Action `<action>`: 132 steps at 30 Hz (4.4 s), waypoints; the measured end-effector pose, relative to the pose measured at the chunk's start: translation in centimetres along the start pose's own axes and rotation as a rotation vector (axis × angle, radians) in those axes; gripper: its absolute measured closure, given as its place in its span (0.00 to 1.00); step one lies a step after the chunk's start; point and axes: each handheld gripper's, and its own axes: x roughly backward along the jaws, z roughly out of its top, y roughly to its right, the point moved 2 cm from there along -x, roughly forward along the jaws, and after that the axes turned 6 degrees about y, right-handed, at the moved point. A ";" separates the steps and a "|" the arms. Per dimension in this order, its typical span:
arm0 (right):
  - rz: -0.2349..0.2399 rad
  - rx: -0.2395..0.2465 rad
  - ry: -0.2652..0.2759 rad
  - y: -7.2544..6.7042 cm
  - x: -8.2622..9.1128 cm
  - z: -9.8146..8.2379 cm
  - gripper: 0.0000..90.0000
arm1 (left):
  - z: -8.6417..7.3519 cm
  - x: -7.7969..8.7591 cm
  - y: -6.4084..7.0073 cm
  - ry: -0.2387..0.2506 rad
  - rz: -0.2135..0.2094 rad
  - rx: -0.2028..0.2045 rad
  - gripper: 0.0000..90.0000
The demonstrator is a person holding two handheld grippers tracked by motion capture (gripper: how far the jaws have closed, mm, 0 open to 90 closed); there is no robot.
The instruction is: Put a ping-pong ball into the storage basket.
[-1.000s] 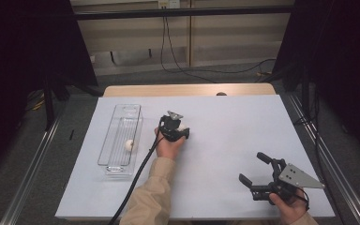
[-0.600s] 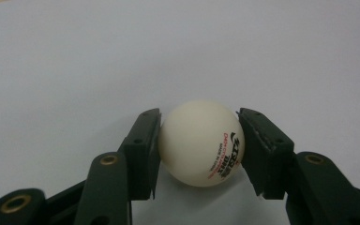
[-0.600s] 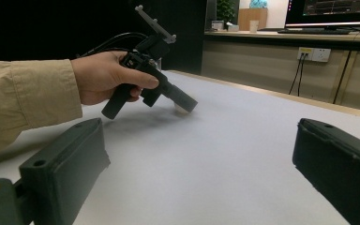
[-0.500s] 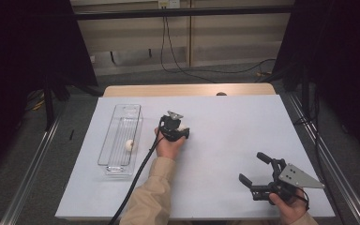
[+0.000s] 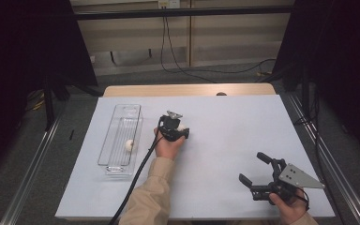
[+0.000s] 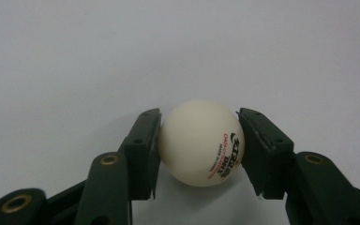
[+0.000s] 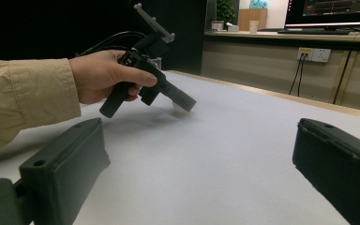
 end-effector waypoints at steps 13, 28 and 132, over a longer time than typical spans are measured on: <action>-0.004 -0.001 0.002 0.0 0.0 0.0 0.03 | 0.3 0.8 -0.1 -0.011 -0.013 0.005 0.57; -0.004 -0.004 0.003 0.0 0.1 0.1 0.03 | 0.7 2.0 -0.1 -0.040 -0.042 0.004 0.57; -0.010 0.001 0.005 0.0 0.1 0.1 0.03 | 2.1 8.6 -2.5 -0.056 -0.042 0.014 0.57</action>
